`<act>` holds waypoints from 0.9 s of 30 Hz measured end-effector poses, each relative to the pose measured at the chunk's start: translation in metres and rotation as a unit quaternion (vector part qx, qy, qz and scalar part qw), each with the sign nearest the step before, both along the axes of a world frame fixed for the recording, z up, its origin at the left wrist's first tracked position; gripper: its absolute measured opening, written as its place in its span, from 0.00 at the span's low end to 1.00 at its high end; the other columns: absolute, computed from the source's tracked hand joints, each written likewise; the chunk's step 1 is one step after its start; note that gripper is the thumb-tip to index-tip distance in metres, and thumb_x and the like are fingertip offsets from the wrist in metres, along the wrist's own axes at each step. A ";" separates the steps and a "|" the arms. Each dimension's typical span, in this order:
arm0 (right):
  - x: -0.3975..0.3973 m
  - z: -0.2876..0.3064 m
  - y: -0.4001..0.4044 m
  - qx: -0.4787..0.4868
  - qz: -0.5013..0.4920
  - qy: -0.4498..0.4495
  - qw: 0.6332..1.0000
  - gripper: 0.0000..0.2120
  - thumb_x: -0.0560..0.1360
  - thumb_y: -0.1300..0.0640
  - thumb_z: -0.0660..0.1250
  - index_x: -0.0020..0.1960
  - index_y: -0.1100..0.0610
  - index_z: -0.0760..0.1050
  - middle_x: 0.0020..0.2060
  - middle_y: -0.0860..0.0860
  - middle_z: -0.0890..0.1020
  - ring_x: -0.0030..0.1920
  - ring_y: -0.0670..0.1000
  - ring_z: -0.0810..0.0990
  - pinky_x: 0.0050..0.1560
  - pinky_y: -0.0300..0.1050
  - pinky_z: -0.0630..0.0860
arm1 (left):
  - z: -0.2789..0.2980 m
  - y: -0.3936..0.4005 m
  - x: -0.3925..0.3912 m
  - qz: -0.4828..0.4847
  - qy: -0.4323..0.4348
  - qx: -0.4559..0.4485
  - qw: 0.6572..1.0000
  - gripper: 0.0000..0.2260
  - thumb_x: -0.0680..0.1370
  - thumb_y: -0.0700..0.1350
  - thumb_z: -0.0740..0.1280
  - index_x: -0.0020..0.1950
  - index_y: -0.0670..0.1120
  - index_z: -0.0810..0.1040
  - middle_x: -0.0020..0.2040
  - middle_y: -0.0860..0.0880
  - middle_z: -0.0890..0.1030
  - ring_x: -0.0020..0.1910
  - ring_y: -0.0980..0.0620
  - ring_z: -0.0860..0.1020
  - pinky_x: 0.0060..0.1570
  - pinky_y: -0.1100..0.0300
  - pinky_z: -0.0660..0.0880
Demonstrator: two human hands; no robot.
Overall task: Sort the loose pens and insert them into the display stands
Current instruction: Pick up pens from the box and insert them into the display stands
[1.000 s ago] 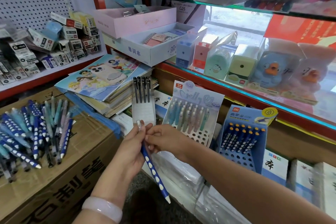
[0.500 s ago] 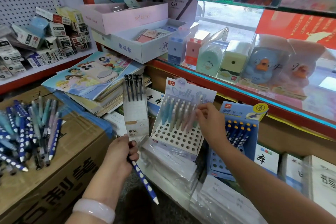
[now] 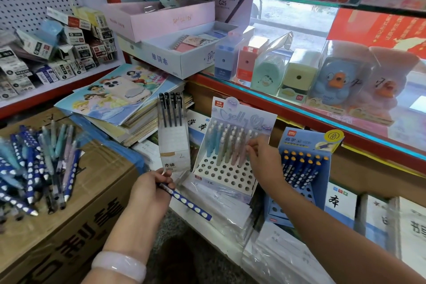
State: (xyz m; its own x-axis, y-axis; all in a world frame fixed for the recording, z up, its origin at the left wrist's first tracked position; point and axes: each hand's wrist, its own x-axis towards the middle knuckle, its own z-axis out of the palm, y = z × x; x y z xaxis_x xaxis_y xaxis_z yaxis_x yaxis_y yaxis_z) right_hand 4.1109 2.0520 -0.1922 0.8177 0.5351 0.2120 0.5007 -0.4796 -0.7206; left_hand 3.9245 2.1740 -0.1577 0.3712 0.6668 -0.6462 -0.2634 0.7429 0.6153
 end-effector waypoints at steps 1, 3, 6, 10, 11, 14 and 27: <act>0.000 -0.002 0.001 -0.009 0.002 0.003 1.000 0.03 0.79 0.59 0.61 0.47 0.57 0.72 0.38 0.51 0.77 0.38 0.49 0.75 0.38 0.44 0.73 | 0.000 0.000 0.001 -0.001 0.001 0.000 1.000 0.14 0.69 0.26 0.45 0.40 0.40 0.66 0.37 0.43 0.67 0.30 0.51 0.60 0.31 0.62 0.59; 0.001 -0.006 0.002 -0.038 0.005 0.010 0.999 0.04 0.79 0.60 0.61 0.48 0.59 0.74 0.37 0.51 0.77 0.37 0.49 0.74 0.36 0.42 0.69 | 0.001 -0.001 0.001 0.002 -0.016 -0.011 1.000 0.15 0.74 0.27 0.44 0.47 0.37 0.68 0.39 0.41 0.69 0.32 0.52 0.63 0.32 0.61 0.63; -0.001 -0.013 0.003 -0.070 0.015 0.021 0.997 0.06 0.78 0.62 0.61 0.42 0.58 0.72 0.33 0.51 0.74 0.35 0.50 0.73 0.32 0.41 0.66 | 0.003 0.000 0.002 -0.002 -0.060 -0.012 0.998 0.13 0.81 0.33 0.48 0.62 0.40 0.65 0.42 0.40 0.72 0.37 0.51 0.71 0.42 0.57 0.71; 0.000 -0.013 0.006 -0.108 0.025 0.005 0.994 0.08 0.78 0.62 0.60 0.40 0.57 0.69 0.34 0.53 0.75 0.35 0.52 0.74 0.33 0.42 0.67 | 0.001 0.001 0.003 -0.009 -0.094 -0.006 0.996 0.17 0.83 0.37 0.49 0.72 0.38 0.59 0.45 0.39 0.76 0.43 0.44 0.77 0.42 0.50 0.78; 0.001 -0.011 0.006 -0.114 0.027 0.010 0.993 0.09 0.78 0.62 0.60 0.39 0.57 0.69 0.34 0.54 0.75 0.35 0.52 0.74 0.34 0.43 0.69 | 0.001 0.002 0.002 -0.008 -0.098 -0.009 0.995 0.17 0.83 0.37 0.49 0.72 0.39 0.58 0.45 0.39 0.76 0.42 0.44 0.77 0.37 0.49 0.80; 0.001 -0.005 0.001 -0.131 0.017 0.021 0.991 0.14 0.77 0.60 0.62 0.34 0.54 0.67 0.31 0.52 0.76 0.32 0.50 0.75 0.34 0.42 0.71 | 0.001 0.001 0.000 0.001 -0.110 -0.013 0.994 0.16 0.83 0.38 0.49 0.71 0.39 0.59 0.47 0.39 0.77 0.43 0.44 0.78 0.31 0.50 0.80; -0.070 0.040 0.000 -0.101 0.267 -0.005 0.958 0.11 0.78 0.54 0.63 0.55 0.55 0.81 0.48 0.50 0.83 0.46 0.47 0.79 0.52 0.42 0.74 | 0.017 -0.019 0.000 -0.063 -0.048 0.176 0.981 0.09 0.82 0.36 0.50 0.60 0.41 0.65 0.50 0.39 0.78 0.48 0.46 0.79 0.54 0.52 0.74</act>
